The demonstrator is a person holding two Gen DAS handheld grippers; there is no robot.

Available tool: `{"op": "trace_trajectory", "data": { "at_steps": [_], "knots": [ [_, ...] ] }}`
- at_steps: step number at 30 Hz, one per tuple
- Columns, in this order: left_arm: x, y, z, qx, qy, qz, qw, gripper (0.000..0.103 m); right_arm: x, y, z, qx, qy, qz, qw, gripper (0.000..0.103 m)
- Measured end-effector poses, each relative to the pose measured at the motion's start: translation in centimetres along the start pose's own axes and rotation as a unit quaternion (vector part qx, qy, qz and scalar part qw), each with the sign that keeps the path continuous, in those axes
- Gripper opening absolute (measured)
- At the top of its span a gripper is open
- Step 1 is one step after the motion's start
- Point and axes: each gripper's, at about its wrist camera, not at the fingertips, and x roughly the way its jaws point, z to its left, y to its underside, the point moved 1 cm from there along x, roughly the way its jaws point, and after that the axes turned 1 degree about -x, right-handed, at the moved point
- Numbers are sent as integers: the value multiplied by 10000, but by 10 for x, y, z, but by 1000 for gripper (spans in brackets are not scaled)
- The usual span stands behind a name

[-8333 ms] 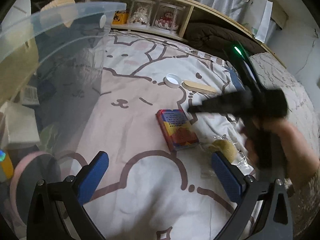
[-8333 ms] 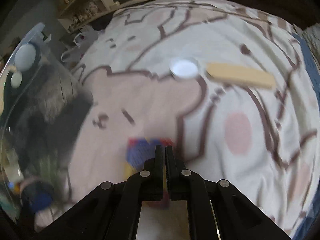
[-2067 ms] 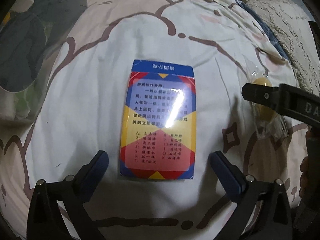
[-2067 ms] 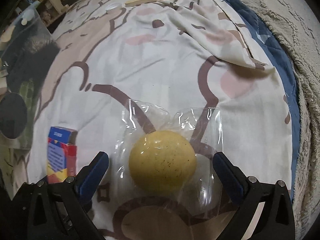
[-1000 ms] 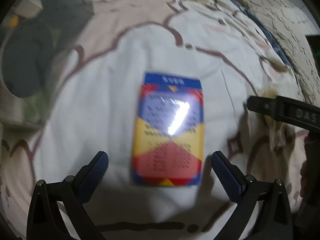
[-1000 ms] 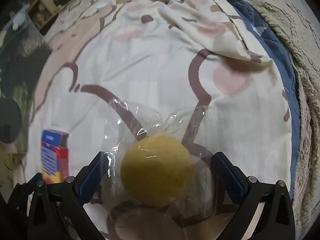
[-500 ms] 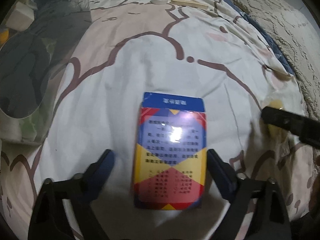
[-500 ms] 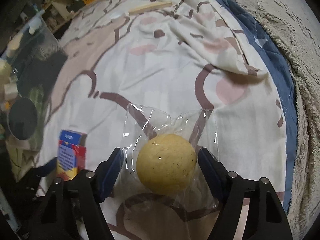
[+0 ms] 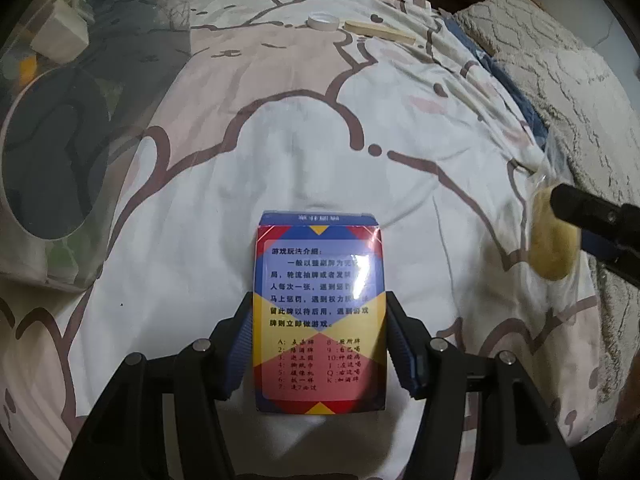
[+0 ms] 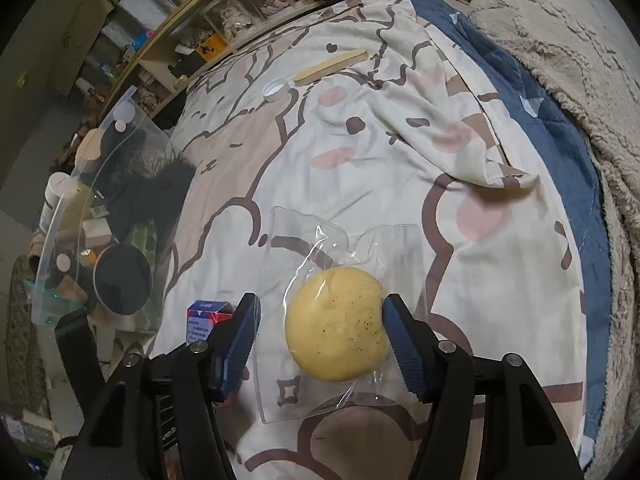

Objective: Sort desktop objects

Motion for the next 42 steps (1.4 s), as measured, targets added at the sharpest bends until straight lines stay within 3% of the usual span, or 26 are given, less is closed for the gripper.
{"op": "trace_trajectory", "data": {
  "at_steps": [5,6,7,13,20,27,32,39,42],
  "knots": [
    [-10,-3,-2,-21,47,-127,9999,60,-10,0,-5,198,-493,-36,9986,61],
    [-11,-3,-1,-45,68,-136,9999,60,-13,-1,-6,252,-641,-56,9976,48],
    [-12,-4,0,-75,93,-140,9998,60,-17,-2,-8,294,-727,-63,9969,46],
    [-14,-5,0,-64,81,-156,9998,60,-20,-1,-24,333,-146,96,9993,45],
    [-14,-5,0,-124,133,-126,9998,60,-18,-2,-12,103,-361,41,9993,45],
    [-9,-3,-7,216,-123,-131,9996,60,17,4,10,-436,-353,519,9971,42],
    [-6,-4,-1,17,7,-88,10000,60,48,8,-13,25,-93,1007,9949,34],
    [2,-2,-7,165,-164,-78,9997,60,55,9,-42,738,-439,1129,9899,33],
    [1,-5,-11,190,175,-218,9994,59,54,8,-43,842,-478,1137,9888,33]
  ]
}}
